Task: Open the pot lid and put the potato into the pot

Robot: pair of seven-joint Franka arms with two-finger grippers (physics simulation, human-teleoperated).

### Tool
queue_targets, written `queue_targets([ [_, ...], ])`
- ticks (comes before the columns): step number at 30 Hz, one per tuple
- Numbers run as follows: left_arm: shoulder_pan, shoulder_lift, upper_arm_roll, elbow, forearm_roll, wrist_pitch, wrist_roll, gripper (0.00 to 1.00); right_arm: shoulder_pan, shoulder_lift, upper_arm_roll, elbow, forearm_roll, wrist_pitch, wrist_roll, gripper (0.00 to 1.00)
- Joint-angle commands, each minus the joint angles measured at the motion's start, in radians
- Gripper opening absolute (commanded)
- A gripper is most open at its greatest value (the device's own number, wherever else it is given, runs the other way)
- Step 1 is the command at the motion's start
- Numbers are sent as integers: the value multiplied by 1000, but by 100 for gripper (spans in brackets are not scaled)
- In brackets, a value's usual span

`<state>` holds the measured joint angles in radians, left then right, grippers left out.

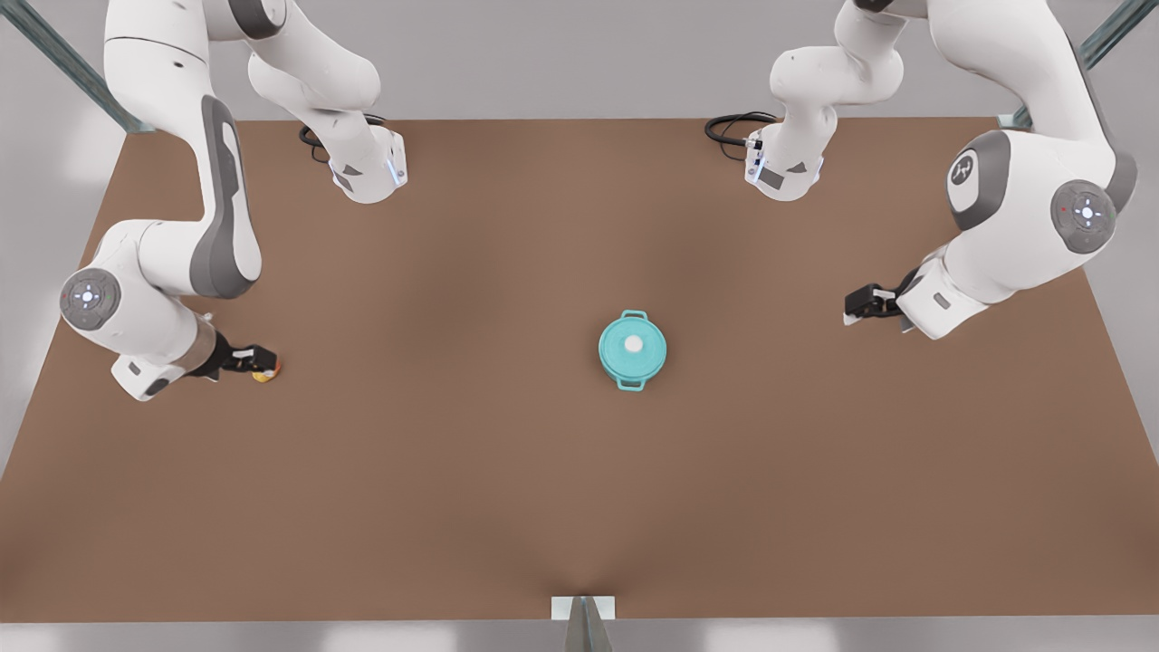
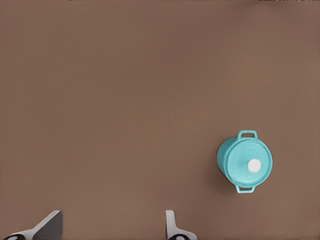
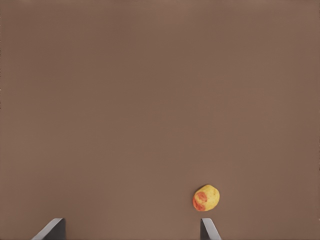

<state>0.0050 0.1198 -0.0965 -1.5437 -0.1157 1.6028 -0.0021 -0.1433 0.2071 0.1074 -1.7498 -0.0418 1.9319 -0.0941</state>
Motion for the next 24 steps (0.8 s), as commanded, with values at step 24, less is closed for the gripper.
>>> queue_targets([
  [24, -616, 236, -34, -440, 191, 729, -993, 100, -78, -35, 3, -479, 51, 464, 338, 100],
])
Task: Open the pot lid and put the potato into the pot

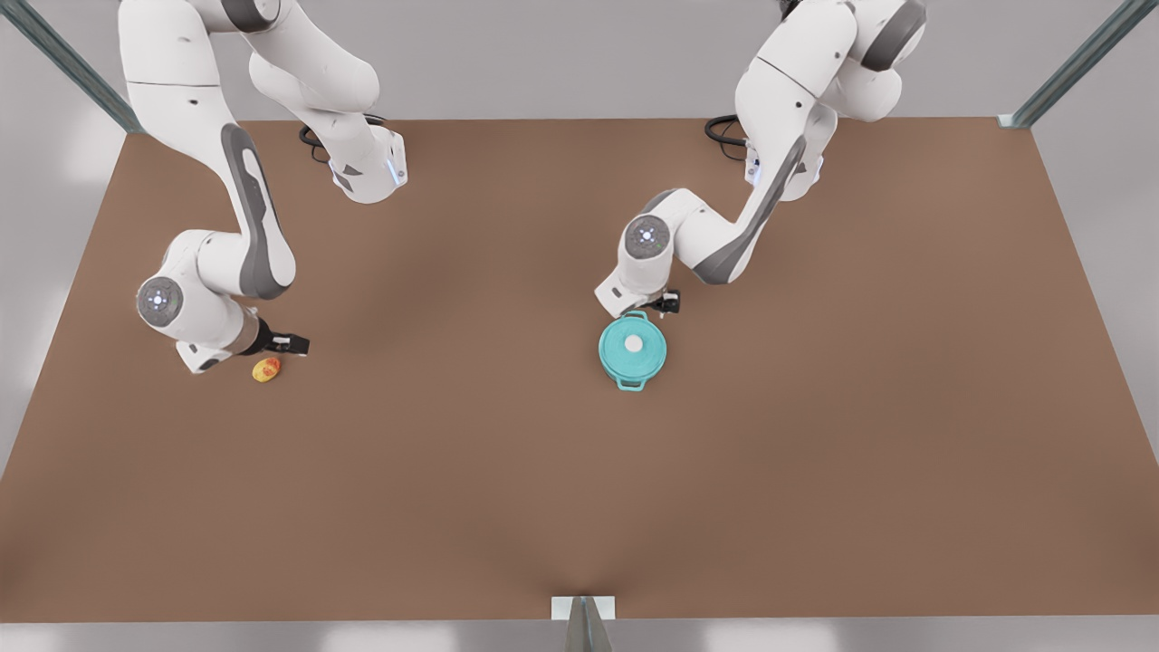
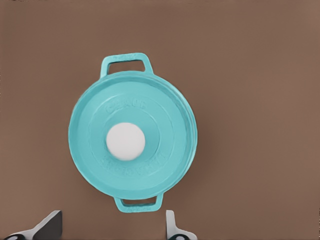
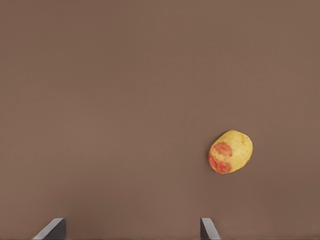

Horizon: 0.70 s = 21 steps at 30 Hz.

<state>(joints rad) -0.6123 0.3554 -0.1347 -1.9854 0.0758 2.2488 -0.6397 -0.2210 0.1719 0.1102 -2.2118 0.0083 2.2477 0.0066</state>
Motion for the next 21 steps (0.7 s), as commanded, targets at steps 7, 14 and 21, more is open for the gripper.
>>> queue_targets([
  [7, 6, 60, 24, 43, 56, 86, -356, 100, -103, 80, -14, -14, -83, 237, 248, 100],
  [14, 8, 119, 24, 93, 56, 120, -365, 100, -124, 210, -15, 66, -105, 286, 248, 100],
  [21, 6, 149, 26, 93, 65, 138, -365, 100, -161, 251, -15, 52, -130, 336, 245, 100],
])
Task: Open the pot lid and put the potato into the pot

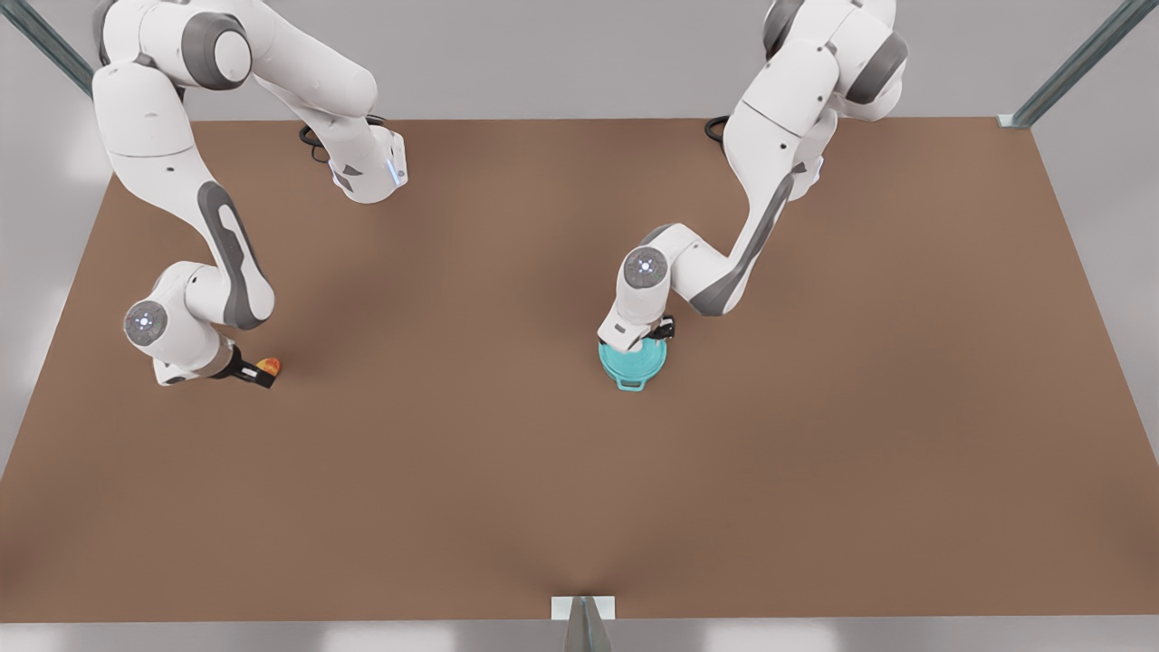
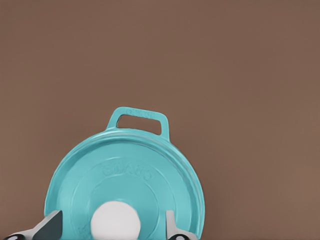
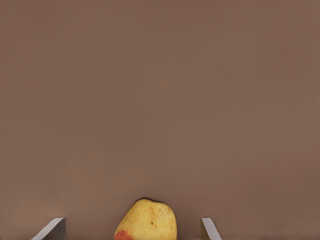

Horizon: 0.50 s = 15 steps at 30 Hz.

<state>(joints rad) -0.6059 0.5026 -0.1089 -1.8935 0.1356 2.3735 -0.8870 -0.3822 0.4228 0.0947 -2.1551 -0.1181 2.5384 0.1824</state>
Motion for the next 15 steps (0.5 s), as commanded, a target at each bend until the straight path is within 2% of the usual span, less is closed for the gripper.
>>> queue_targets([
  [1, 0, 2, 0, 1, 6, 12, -119, 100, -1, 8, 0, -5, -5, 46, 69, 100],
  [2, 0, 1, 0, 1, 6, 12, -119, 98, -9, 11, 0, -5, -5, 48, 69, 100],
  [3, 0, 1, 0, 1, 6, 9, -118, 66, -12, 13, 0, -5, -5, 49, 62, 100],
  [4, 0, -1, 0, 1, 6, 7, -115, 52, -12, 21, 0, -11, -3, 66, 61, 100],
  [5, 0, -3, 0, 1, 6, 4, -112, 46, -14, 27, 0, -12, -5, 68, 60, 100],
  [7, 0, -4, 0, 1, 6, 1, -112, 38, -14, 30, -1, -34, -3, 97, 54, 100],
  [12, 1, -19, 32, 28, 6, -43, -64, 38, -15, 42, -1, -42, -3, 111, 54, 100],
  [13, 18, -18, 37, 91, 4, -147, -17, 38, -15, 42, -1, -42, -3, 114, 54, 100],
  [15, 155, -19, 38, 114, 4, -183, 252, 38, -15, 40, -1, -48, -5, 114, 54, 100],
])
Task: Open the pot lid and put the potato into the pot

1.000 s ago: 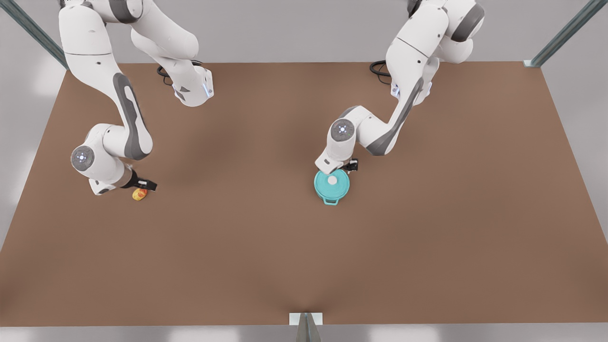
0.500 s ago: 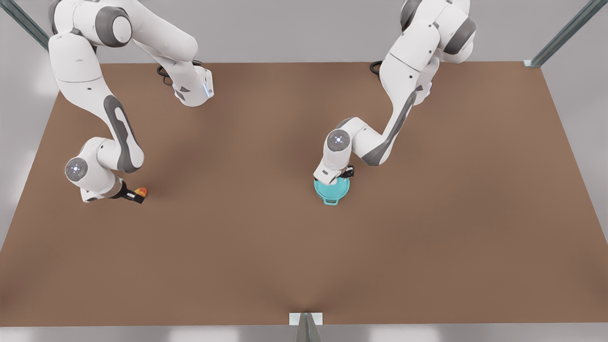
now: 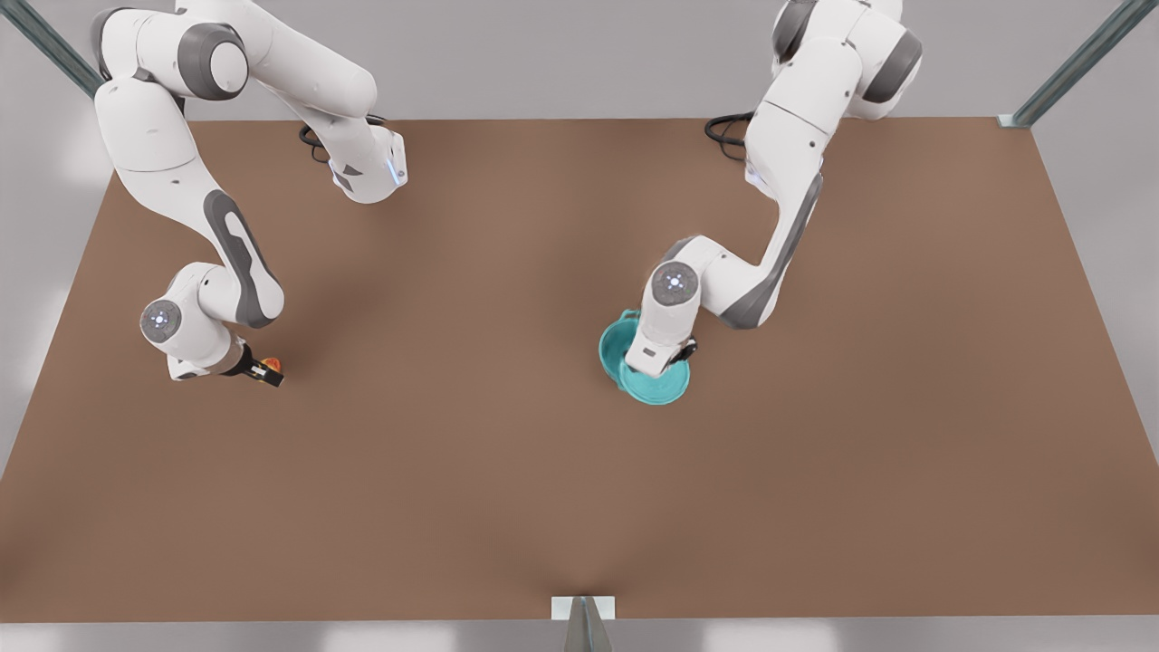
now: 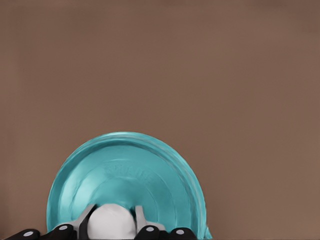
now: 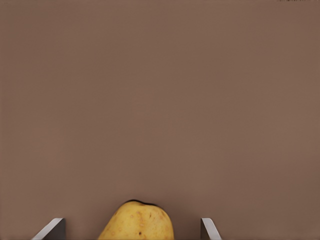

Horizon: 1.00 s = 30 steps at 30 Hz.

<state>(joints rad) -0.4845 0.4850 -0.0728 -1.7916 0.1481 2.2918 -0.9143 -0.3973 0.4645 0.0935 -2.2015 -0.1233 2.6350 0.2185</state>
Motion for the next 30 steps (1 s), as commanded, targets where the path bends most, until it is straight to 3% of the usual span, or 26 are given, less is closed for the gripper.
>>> queue_targets([
  [1, 99, 4, 2, 11, -7, -80, 423, 38, 2, -1, 0, -4, 1, 20, 18, 100],
  [4, 265, 66, 2, 21, -6, 95, 787, 38, 0, -4, 0, -17, 1, 33, 18, 100],
  [11, 268, 204, 8, 89, 22, 215, 792, 41, -18, -9, 2, -40, 1, 54, 18, 99],
  [12, 268, 205, 8, 90, 22, 215, 793, 100, -18, -9, 2, -40, 1, 54, 18, 95],
  [16, 307, 193, 8, 110, 18, 203, 842, 100, -18, -10, 3, -40, 2, 53, 25, 76],
  [17, 346, 103, 5, 147, -7, 10, 850, 100, -18, -10, 3, -40, 2, 53, 25, 74],
  [18, 374, 47, 13, 360, -139, -458, 902, 100, -18, -10, 3, -40, 2, 53, 25, 70],
  [19, 423, 7, 18, 489, -208, -777, 942, 100, -17, -10, 3, -40, 2, 53, 25, 68],
  [23, 514, -117, 4, 497, -236, -896, 884, 100, -18, -18, 3, -40, 2, 46, 24, 62],
  [30, 584, -126, 13, 478, -236, -887, 902, 100, -15, -64, 23, -40, 8, 13, 31, 59],
])
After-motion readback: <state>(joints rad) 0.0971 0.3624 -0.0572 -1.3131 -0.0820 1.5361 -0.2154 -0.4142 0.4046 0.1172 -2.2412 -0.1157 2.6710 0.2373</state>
